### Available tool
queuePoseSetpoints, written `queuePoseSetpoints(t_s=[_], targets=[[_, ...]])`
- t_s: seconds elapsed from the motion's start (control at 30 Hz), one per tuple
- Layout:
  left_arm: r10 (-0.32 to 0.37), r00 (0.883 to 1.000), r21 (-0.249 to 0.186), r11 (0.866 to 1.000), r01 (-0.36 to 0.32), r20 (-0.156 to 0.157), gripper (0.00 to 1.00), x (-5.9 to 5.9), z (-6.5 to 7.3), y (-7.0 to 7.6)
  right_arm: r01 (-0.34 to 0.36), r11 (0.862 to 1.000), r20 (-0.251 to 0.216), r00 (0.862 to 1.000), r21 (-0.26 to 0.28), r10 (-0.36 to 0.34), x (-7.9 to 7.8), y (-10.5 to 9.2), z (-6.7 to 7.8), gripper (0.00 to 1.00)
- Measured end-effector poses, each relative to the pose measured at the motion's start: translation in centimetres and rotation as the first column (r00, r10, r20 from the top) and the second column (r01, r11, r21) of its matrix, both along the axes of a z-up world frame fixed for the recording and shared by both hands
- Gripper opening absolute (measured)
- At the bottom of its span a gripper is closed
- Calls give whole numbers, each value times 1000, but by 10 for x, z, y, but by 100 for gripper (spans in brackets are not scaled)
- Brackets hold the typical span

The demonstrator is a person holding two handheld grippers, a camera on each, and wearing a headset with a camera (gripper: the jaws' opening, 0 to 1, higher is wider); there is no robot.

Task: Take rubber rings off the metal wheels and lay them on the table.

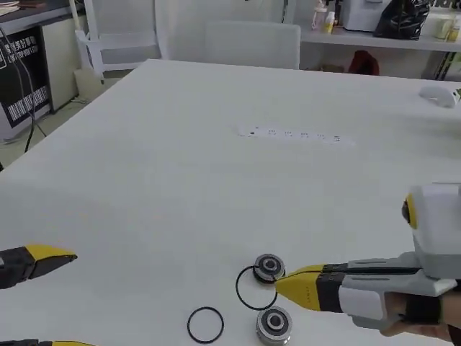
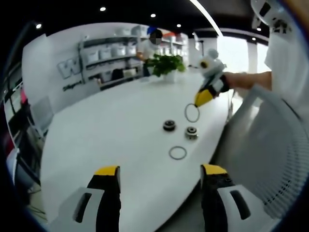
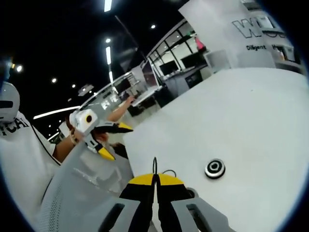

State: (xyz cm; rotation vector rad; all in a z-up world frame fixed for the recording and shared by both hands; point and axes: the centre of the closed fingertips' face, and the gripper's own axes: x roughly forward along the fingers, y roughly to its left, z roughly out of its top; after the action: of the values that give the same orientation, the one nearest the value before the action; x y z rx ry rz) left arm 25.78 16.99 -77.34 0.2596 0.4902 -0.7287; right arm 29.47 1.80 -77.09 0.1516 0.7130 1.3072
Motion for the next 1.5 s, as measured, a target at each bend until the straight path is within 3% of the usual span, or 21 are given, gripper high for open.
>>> queuePoseSetpoints(t_s=[0.27,0.53,0.8,1.07,1.27,1.5], targets=[[-3,1000,4,1000,3,-14,69,-1,-4,0,-38,998,4,999,-44,38,3,13,-14,0],[6,1000,-4,1000,-6,-30,69,-1,-8,1,-46,997,-27,999,-63,45,10,23,-29,0],[11,999,-4,1000,-11,-38,69,-1,-9,2,-68,995,-89,994,-69,61,13,36,-43,0],[27,999,-14,1000,-27,-37,68,0,-8,3,-91,987,-95,992,-130,79,11,40,-64,0],[63,995,13,998,-62,-84,69,0,-18,9,-69,982,-81,995,-175,56,15,37,-76,0],[78,990,-61,994,-86,-119,71,0,-16,7,-71,974,-53,997,-215,61,15,35,-86,0]])
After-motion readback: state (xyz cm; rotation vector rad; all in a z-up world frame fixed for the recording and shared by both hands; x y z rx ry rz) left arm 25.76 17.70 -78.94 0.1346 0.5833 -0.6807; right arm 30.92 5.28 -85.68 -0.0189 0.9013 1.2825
